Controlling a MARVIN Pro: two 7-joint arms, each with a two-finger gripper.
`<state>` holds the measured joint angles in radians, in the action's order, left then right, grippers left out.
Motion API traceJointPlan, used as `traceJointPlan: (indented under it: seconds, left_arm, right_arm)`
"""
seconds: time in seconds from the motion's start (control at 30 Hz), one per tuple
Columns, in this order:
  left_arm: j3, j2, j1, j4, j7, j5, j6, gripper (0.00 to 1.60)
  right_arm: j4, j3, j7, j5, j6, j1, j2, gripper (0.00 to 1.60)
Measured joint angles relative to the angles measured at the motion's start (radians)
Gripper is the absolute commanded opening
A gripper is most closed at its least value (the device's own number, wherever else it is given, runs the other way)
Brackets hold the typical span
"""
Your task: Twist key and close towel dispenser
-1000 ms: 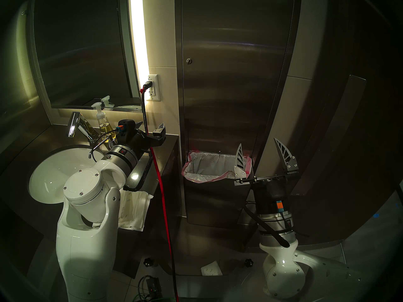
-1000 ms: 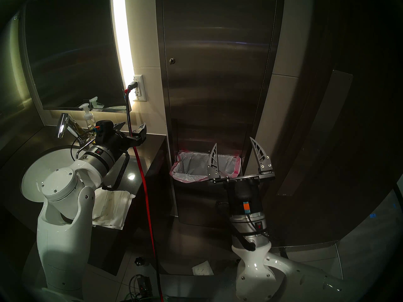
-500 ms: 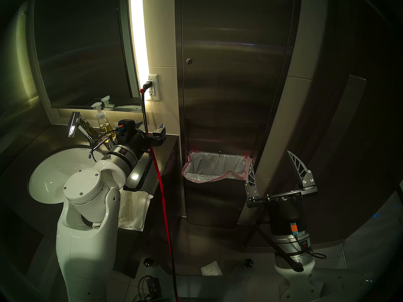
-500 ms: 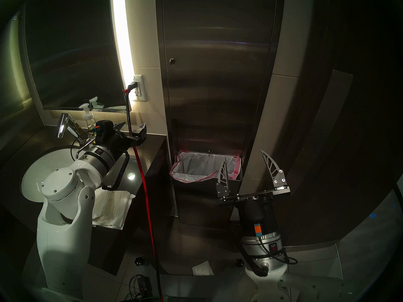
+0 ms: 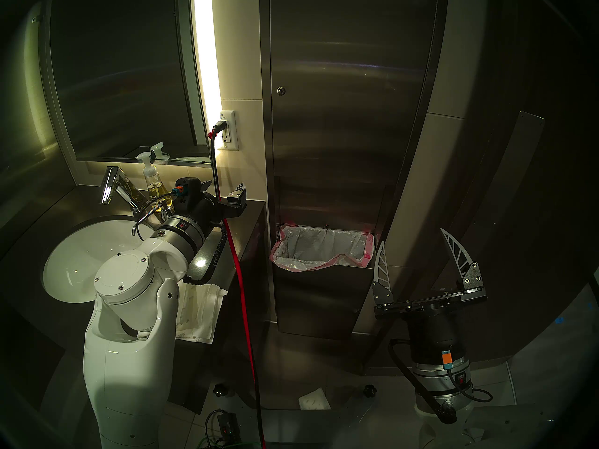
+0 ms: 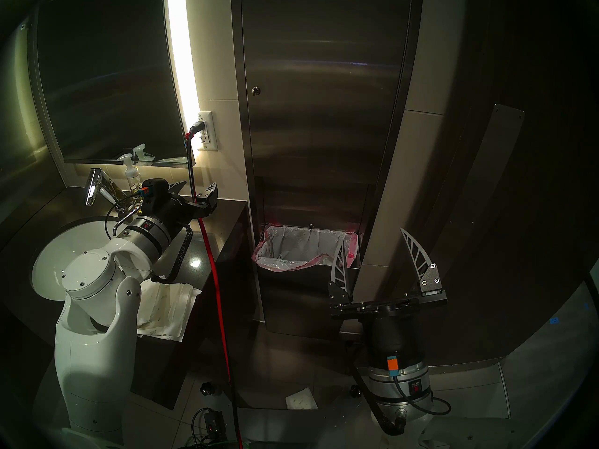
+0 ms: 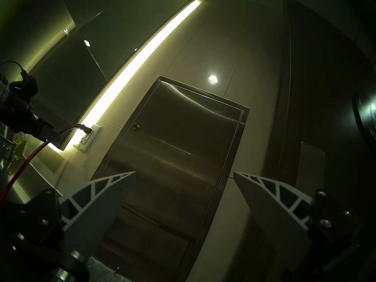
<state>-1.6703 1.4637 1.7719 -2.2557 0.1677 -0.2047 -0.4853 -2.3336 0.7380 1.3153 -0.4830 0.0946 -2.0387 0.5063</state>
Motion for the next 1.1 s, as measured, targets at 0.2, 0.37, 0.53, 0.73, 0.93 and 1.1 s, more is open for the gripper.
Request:
traceJointPlan:
  seconds: [0.2,0.37,0.53,0.73,0.93,1.1]
  left_arm:
    - [0.005,-0.016,-0.006,-0.006,-0.010,0.027,-0.019,1.60]
    - [0.013,-0.046,-0.037,-0.008,0.003,0.050,-0.015,1.60]
    - [0.026,-0.073,-0.081,-0.022,0.020,0.058,-0.011,1.60]
    - [0.054,-0.099,-0.138,-0.028,0.041,0.062,-0.005,1.60]
    - [0.090,-0.118,-0.200,0.012,0.069,0.058,0.000,1.60]
    - [0.114,-0.128,-0.247,0.047,0.090,0.054,0.006,1.60]
  right_arm:
    - [0.000,0.000,0.003,-0.004,-0.001,-0.003,-0.002,1.60]
    - [0.000,0.000,0.003,-0.004,-0.001,-0.004,-0.003,1.60]
    - [0.000,0.000,0.003,-0.004,-0.002,-0.004,-0.003,1.60]
    - [0.000,0.000,0.004,-0.004,-0.002,-0.004,-0.003,1.60]
    - [0.000,0.000,0.004,-0.004,-0.003,-0.003,-0.004,1.60]
    - [0.000,0.000,0.004,-0.004,-0.003,-0.001,-0.004,1.60]
